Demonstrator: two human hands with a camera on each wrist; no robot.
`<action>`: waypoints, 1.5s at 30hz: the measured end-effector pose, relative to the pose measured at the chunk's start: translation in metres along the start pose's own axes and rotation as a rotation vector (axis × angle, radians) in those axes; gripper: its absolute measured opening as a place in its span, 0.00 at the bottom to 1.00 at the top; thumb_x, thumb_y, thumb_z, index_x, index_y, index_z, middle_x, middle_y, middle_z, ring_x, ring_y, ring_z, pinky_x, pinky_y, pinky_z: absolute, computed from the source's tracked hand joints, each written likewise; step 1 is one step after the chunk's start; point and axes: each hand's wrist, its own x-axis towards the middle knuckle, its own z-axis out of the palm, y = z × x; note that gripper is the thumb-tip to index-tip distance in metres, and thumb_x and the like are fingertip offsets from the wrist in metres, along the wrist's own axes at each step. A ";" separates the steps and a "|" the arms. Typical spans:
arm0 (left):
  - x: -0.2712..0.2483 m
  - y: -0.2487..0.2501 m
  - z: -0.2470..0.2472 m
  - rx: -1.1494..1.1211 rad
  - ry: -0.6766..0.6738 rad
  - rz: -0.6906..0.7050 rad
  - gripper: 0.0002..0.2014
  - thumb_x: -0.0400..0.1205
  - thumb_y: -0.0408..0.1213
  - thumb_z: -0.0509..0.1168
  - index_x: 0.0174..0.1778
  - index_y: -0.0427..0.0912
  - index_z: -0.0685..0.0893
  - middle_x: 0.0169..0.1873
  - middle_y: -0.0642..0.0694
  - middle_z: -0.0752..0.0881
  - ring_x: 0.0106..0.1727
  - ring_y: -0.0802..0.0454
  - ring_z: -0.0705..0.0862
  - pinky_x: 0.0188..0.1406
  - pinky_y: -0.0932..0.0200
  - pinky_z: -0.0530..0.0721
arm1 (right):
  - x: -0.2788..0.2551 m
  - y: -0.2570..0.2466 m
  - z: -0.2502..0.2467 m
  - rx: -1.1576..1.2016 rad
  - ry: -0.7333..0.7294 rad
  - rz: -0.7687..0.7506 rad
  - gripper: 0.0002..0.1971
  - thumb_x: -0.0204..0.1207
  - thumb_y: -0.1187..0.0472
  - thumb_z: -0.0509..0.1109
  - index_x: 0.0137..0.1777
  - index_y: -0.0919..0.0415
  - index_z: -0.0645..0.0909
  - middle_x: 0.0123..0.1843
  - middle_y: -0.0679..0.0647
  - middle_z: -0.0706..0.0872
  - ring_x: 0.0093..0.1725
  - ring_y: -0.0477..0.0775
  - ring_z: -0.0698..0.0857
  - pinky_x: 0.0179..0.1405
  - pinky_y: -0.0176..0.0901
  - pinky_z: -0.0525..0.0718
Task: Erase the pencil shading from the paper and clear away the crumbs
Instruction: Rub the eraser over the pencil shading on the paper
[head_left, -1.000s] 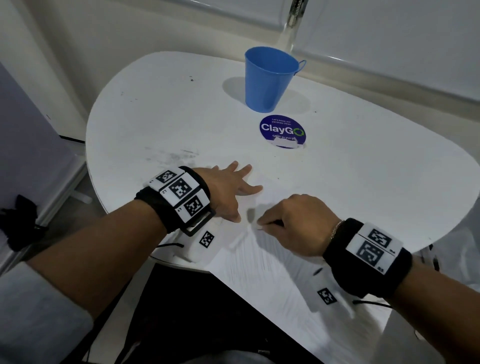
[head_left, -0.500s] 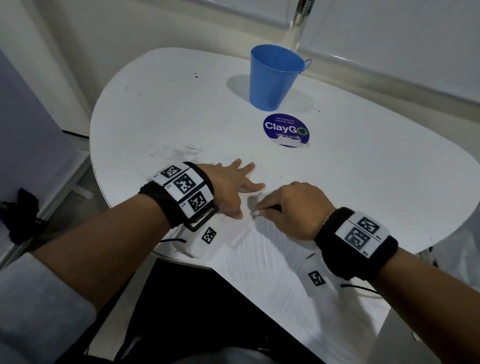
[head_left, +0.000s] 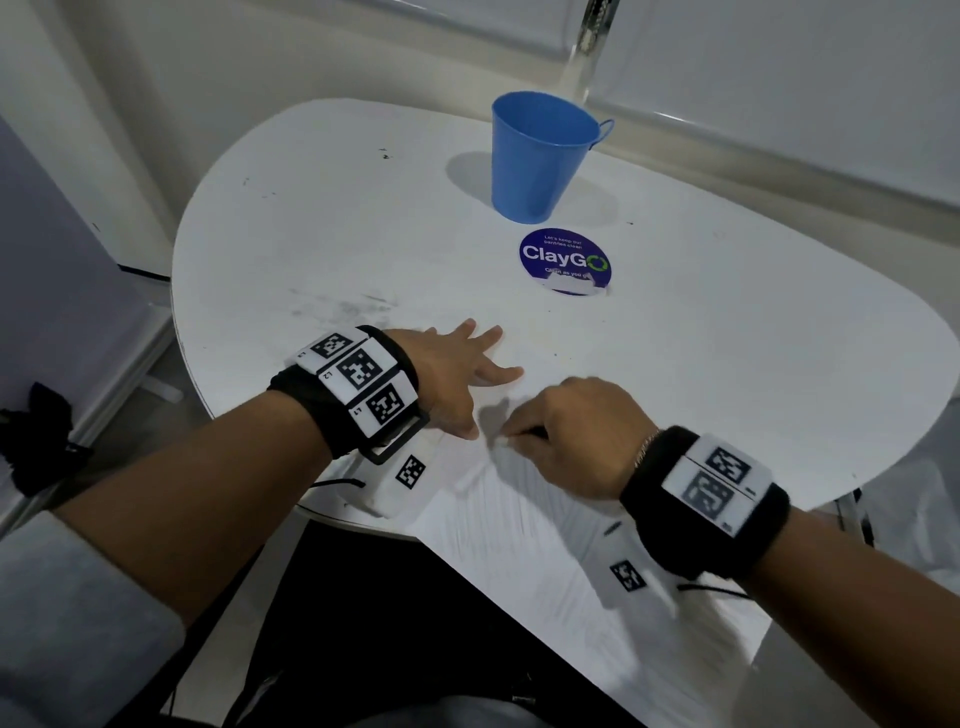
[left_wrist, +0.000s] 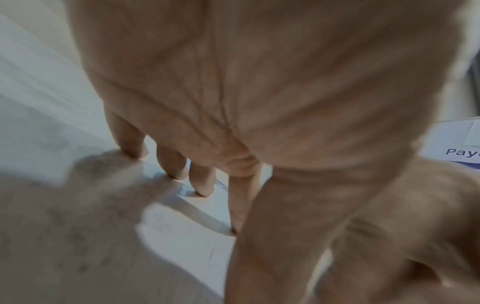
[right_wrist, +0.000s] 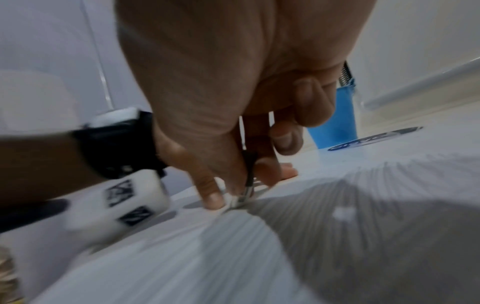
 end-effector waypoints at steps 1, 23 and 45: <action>0.000 0.000 0.000 0.002 0.002 0.001 0.44 0.84 0.48 0.69 0.86 0.72 0.46 0.86 0.60 0.30 0.86 0.57 0.28 0.88 0.43 0.40 | -0.006 -0.002 0.001 0.013 -0.034 -0.008 0.11 0.82 0.50 0.65 0.56 0.40 0.89 0.50 0.42 0.92 0.48 0.51 0.86 0.42 0.40 0.75; -0.001 0.001 0.000 -0.006 0.005 -0.005 0.44 0.82 0.49 0.70 0.85 0.74 0.47 0.86 0.60 0.31 0.86 0.56 0.29 0.88 0.42 0.41 | -0.005 -0.009 0.001 0.057 -0.037 0.006 0.11 0.82 0.51 0.65 0.55 0.39 0.89 0.47 0.44 0.92 0.46 0.53 0.86 0.43 0.42 0.79; 0.002 -0.002 0.002 -0.013 -0.003 -0.016 0.45 0.82 0.49 0.70 0.84 0.76 0.46 0.86 0.61 0.30 0.86 0.54 0.28 0.88 0.41 0.41 | -0.010 -0.011 0.002 0.110 -0.071 -0.016 0.09 0.82 0.48 0.67 0.54 0.39 0.89 0.45 0.41 0.91 0.39 0.47 0.83 0.42 0.40 0.78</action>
